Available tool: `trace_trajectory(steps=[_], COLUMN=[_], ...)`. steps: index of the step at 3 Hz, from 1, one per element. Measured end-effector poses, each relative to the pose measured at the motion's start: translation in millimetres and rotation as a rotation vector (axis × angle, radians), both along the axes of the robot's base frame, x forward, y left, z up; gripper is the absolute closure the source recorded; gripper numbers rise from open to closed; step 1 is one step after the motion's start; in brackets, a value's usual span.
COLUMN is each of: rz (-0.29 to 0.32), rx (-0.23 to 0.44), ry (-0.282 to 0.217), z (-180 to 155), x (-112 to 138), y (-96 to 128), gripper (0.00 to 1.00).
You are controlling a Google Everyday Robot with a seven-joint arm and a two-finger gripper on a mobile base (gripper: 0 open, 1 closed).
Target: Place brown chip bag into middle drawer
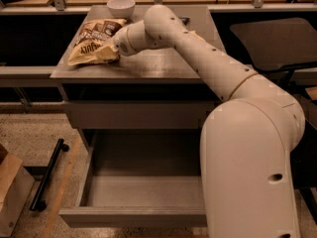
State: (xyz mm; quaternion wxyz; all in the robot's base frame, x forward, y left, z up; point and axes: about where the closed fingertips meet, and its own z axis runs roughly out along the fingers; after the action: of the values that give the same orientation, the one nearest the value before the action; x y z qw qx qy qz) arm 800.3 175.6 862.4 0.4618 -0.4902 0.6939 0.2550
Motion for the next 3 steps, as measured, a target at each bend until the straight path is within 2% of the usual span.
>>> trace_trajectory(steps=[1, 2, 3], rz=[0.028, 0.09, 0.134], rx=[-0.016, -0.057, -0.079], ry=[-0.031, -0.06, -0.079], z=[19.1, 45.8, 68.4], x=[-17.6, -53.4, -99.9], y=[-4.8, -19.5, -34.5], gripper=[0.95, 1.0, 1.0])
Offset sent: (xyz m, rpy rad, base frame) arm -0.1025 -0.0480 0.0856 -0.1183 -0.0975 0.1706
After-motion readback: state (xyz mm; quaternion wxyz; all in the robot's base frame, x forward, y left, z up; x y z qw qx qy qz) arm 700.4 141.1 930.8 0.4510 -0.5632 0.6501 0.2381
